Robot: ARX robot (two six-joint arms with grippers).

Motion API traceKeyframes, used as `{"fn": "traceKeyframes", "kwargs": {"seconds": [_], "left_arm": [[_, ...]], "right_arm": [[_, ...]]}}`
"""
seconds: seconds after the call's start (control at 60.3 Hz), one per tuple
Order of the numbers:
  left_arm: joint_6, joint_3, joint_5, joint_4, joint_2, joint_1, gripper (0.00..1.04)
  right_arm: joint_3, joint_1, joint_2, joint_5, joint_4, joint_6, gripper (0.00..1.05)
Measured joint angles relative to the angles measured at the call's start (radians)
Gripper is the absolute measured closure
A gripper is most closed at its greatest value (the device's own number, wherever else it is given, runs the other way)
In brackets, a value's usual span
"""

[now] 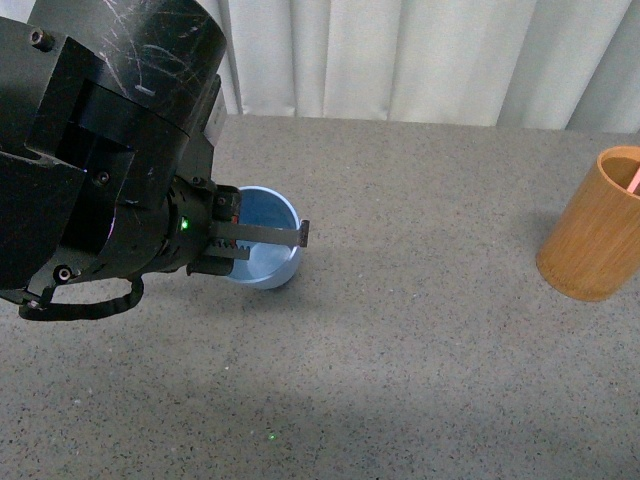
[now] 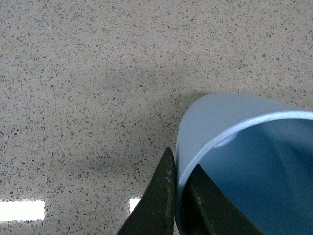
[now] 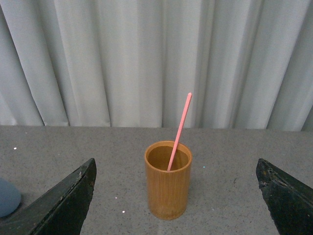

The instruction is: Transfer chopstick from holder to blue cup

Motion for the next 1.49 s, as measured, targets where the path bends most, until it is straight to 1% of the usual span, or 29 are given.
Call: {"fn": "traceKeyframes", "kwargs": {"seconds": [0.116, 0.133, 0.199, 0.464, 0.531, 0.564, 0.647, 1.128, 1.377, 1.426, 1.443, 1.46, 1.476, 1.493], "left_arm": [[0.0, 0.003, 0.006, -0.01, 0.0, 0.0, 0.81], [0.0, 0.004, 0.006, -0.013, 0.0, 0.0, 0.75], [-0.002, 0.013, 0.007, -0.024, -0.003, -0.001, 0.61], [-0.005, 0.047, 0.007, -0.051, -0.025, -0.004, 0.22], [-0.008, 0.058, 0.007, -0.058, -0.03, -0.004, 0.08], [-0.008, 0.06, 0.007, -0.059, -0.031, -0.004, 0.05], [-0.009, 0.064, 0.008, -0.064, -0.033, -0.004, 0.07], [-0.018, 0.066, 0.019, -0.075, -0.035, 0.0, 0.07], [-0.066, 0.067, 0.04, -0.063, -0.079, 0.021, 0.07], [-0.024, 0.031, -0.018, 0.069, -0.073, 0.027, 0.12], [0.005, 0.0, -0.046, 0.185, -0.071, 0.032, 0.15], [0.02, -0.018, -0.056, 0.243, -0.069, 0.036, 0.17], [0.051, -0.057, -0.063, 0.357, -0.069, 0.045, 0.21], [0.066, -0.077, -0.061, 0.41, -0.069, 0.05, 0.22]], "right_arm": [[0.0, 0.0, 0.0, 0.0, 0.0, 0.0, 0.1], [0.0, 0.0, 0.0, 0.0, 0.0, 0.0, 0.1], [0.0, 0.0, 0.0, 0.0, 0.0, 0.0, 0.1], [0.0, 0.0, 0.0, 0.0, 0.0, 0.0, 0.1], [0.0, 0.0, 0.0, 0.0, 0.0, 0.0, 0.1], [0.0, 0.0, 0.0, 0.0, 0.0, 0.0, 0.1], [0.0, 0.0, 0.0, 0.0, 0.0, 0.0, 0.1], [0.0, 0.0, 0.0, 0.0, 0.0, 0.0, 0.1], [0.0, 0.0, 0.0, 0.0, 0.0, 0.0, 0.1], [0.0, 0.0, 0.0, 0.0, 0.0, 0.0, 0.1], [0.0, 0.0, 0.0, 0.0, 0.0, 0.0, 0.1], [0.0, 0.0, 0.0, 0.0, 0.0, 0.0, 0.1], [0.0, 0.0, 0.0, 0.0, 0.0, 0.0, 0.1], [0.0, 0.0, 0.0, -0.001, 0.0, 0.0, 0.1]]}}
